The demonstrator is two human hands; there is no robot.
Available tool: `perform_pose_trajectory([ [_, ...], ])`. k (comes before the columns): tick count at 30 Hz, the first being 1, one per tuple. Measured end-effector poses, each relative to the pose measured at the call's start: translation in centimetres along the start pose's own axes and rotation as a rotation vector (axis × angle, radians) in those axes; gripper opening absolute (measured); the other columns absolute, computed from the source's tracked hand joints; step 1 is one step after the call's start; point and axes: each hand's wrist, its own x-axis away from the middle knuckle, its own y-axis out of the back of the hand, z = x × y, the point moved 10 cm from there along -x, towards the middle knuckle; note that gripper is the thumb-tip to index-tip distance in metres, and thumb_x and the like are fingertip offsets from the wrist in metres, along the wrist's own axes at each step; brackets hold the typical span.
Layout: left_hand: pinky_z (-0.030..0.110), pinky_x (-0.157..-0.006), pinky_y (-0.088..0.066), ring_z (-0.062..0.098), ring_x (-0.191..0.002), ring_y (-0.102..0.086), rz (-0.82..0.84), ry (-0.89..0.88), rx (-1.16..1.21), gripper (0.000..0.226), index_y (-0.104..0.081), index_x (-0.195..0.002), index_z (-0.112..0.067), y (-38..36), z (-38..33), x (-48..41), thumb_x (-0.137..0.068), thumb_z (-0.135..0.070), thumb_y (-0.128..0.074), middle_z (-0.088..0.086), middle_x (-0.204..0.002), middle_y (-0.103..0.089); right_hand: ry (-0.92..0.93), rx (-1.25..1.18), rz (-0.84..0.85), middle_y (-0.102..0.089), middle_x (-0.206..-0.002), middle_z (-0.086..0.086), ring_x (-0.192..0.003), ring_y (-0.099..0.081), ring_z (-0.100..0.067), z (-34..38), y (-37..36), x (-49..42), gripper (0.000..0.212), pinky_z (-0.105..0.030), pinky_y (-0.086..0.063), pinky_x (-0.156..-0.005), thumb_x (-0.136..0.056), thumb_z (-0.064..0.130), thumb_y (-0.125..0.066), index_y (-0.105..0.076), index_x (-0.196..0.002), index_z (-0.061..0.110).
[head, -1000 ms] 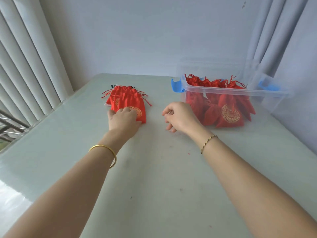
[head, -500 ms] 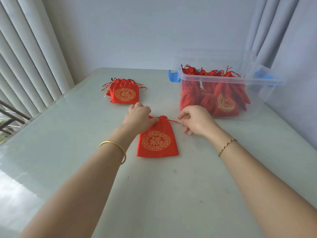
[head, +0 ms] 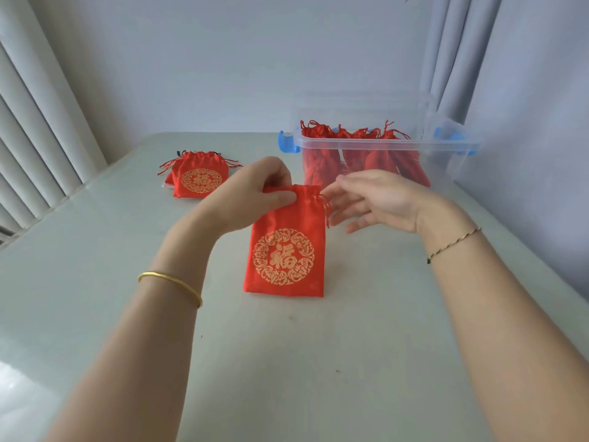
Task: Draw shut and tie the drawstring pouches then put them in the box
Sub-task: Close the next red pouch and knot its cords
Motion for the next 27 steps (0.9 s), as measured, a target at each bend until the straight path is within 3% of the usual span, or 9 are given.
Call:
perform_pose_trajectory([
  [4, 0.008, -0.052, -0.035, 0.003, -0.060, -0.042, -0.023, -0.007, -0.015, 0.009, -0.051, -0.088, -0.015, 0.3, -0.3, -0.2, -0.088, -0.013, -0.060, -0.008, -0.074, -0.049, -0.017, 0.029, 0.083, -0.069, -0.088, -0.010, -0.080, -0.067, -0.024, -0.4, -0.2, 0.1, 0.040, -0.034, -0.053, -0.070, -0.097, 0.041, -0.037, -0.063, -0.094, 0.010],
  [9, 0.008, -0.050, -0.035, 0.002, -0.060, -0.042, -0.034, 0.003, -0.033, 0.008, -0.050, -0.090, -0.016, 0.4, -0.1, -0.5, -0.089, -0.016, -0.058, -0.008, -0.075, -0.049, 0.001, 0.062, 0.122, -0.065, -0.086, -0.010, -0.073, -0.062, -0.017, -0.7, -0.9, 0.0, 0.011, -0.027, -0.052, -0.066, -0.092, 0.017, -0.054, -0.061, -0.089, 0.010],
  [13, 0.008, -0.043, -0.033, 0.003, -0.057, -0.041, -0.050, 0.022, -0.024, 0.008, -0.048, -0.091, -0.016, 0.5, 0.0, -0.6, -0.091, -0.019, -0.056, -0.008, -0.074, -0.048, -0.006, 0.072, 0.087, -0.064, -0.074, -0.001, -0.064, -0.059, -0.011, -0.8, -0.6, -0.2, 0.010, -0.021, -0.050, -0.060, -0.089, 0.010, -0.057, -0.061, -0.080, 0.012],
  [17, 0.009, -0.050, -0.038, 0.005, -0.067, -0.049, -0.038, 0.057, -0.016, 0.012, -0.048, -0.100, -0.019, 0.4, 0.7, -0.7, -0.091, -0.023, -0.056, -0.006, -0.085, -0.054, 0.007, -0.065, -0.035, -0.066, -0.074, -0.006, -0.061, -0.062, -0.014, -0.5, 1.2, -0.2, 0.012, -0.025, -0.051, -0.056, -0.091, 0.009, -0.054, -0.057, -0.079, 0.012],
  [22, 0.028, -0.061, -0.052, 0.014, -0.074, -0.059, 0.070, 0.160, -0.023, 0.033, -0.046, -0.120, -0.025, -0.3, 2.1, -0.5, -0.089, -0.023, -0.059, -0.007, -0.102, -0.058, 0.064, -0.155, -0.140, -0.066, -0.066, -0.006, -0.053, -0.062, -0.012, 0.2, 2.8, 0.2, 0.013, -0.021, -0.051, -0.049, -0.091, 0.005, -0.053, -0.056, -0.080, 0.011],
  [24, 0.039, -0.067, -0.053, 0.016, -0.067, -0.057, 0.111, 0.195, -0.088, 0.032, -0.050, -0.118, -0.023, -0.6, 2.7, -0.4, -0.088, -0.024, -0.060, -0.007, -0.098, -0.060, 0.075, -0.153, -0.168, -0.066, -0.063, -0.004, -0.051, -0.061, -0.010, 0.3, 3.2, 0.2, 0.014, -0.020, -0.050, -0.048, -0.090, 0.004, -0.054, -0.057, -0.079, 0.012],
  [27, 0.032, -0.060, -0.046, 0.016, -0.061, -0.054, 0.140, 0.203, -0.101, 0.019, -0.061, -0.105, -0.016, -0.9, 3.2, -0.3, -0.086, -0.015, -0.061, 0.000, -0.083, -0.067, 0.100, -0.149, -0.226, -0.063, -0.058, -0.001, -0.047, -0.058, -0.008, 0.4, 3.9, 0.3, 0.015, -0.020, -0.049, -0.047, -0.090, 0.004, -0.055, -0.058, -0.077, 0.013],
])
